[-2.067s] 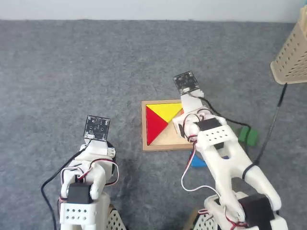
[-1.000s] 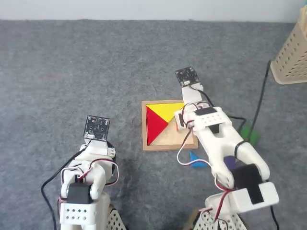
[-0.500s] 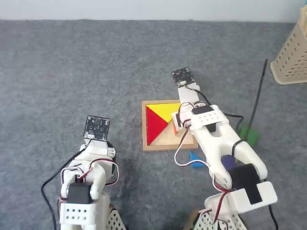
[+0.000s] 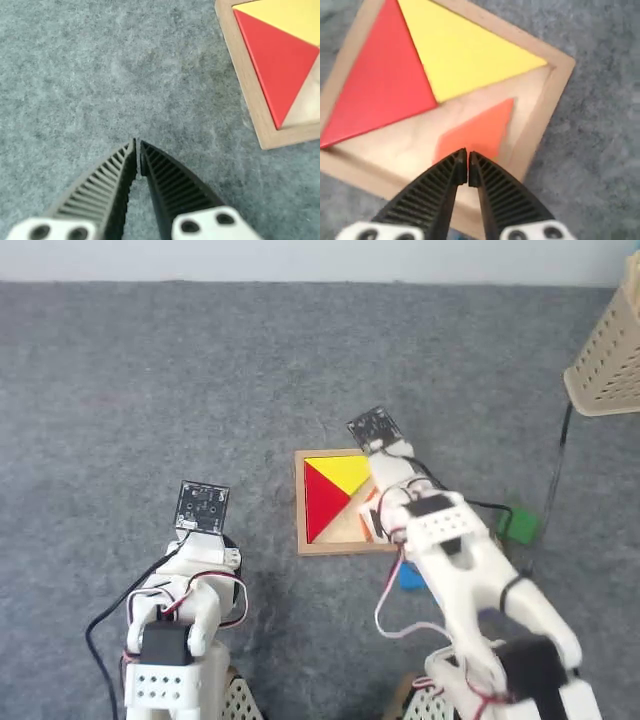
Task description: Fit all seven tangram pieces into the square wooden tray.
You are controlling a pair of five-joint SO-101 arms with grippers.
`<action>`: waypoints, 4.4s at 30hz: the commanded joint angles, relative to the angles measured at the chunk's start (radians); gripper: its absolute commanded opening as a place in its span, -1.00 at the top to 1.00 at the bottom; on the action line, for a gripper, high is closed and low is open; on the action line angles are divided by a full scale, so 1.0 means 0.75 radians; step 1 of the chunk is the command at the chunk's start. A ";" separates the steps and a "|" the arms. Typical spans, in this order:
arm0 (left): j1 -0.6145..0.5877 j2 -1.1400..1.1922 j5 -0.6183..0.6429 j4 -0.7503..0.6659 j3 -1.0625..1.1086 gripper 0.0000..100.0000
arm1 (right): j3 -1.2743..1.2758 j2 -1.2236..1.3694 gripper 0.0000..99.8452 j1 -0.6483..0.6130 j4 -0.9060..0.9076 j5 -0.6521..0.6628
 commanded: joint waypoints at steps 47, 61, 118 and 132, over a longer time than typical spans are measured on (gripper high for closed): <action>-0.006 -0.004 0.012 0.006 -0.007 0.98 | -0.104 0.146 0.99 -0.161 -0.028 0.033; -0.006 -0.004 0.012 0.006 -0.007 0.98 | -0.090 0.146 0.99 -0.289 -0.056 0.033; -0.006 -0.004 0.012 0.006 -0.007 0.98 | 0.055 -0.840 0.98 -0.028 0.402 0.033; -0.006 -0.004 0.012 0.006 -0.007 0.98 | 0.039 -0.922 0.69 0.754 0.981 0.522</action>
